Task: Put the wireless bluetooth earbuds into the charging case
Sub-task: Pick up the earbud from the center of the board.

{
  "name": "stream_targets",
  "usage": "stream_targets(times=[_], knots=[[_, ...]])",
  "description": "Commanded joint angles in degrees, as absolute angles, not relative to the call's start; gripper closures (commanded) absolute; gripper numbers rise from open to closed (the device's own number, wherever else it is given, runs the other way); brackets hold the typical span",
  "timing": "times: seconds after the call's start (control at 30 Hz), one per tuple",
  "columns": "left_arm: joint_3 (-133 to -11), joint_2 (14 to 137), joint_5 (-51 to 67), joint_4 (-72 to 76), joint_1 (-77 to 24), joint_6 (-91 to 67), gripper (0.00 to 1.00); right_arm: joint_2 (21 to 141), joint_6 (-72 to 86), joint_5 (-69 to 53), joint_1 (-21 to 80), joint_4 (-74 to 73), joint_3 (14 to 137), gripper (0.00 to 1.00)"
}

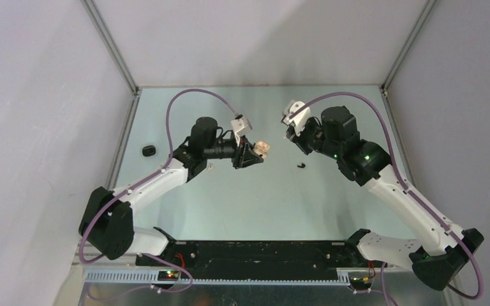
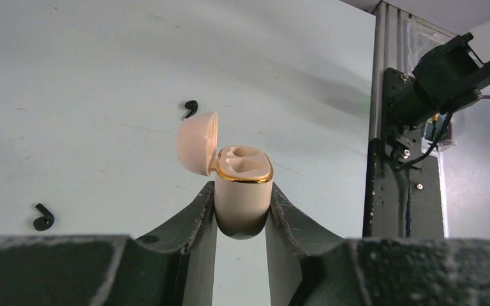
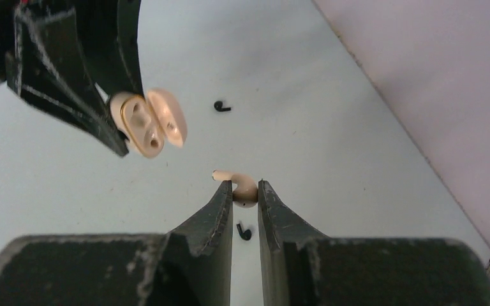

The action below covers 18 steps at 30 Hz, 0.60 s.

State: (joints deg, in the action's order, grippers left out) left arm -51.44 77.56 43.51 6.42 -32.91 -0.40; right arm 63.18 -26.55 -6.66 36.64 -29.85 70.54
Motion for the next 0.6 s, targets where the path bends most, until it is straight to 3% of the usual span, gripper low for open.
stream_targets(times=[0.0, 0.17, 0.57], knots=[[-51.0, 77.1, 46.5, 8.2, -34.0, 3.4, 1.00, 65.4, -24.7, -1.2, 40.2, -27.3, 74.7, 0.87], [-50.6, 76.8, 53.1, 7.7, -34.1, 6.4, 1.00, 66.5, -23.6, -0.7, 45.0, -27.5, 75.6, 0.87], [-53.0, 77.0, 56.4, 4.9, -34.1, 6.0, 1.00, 67.6, -19.0, -1.0, 49.7, -26.7, 73.2, 0.89]])
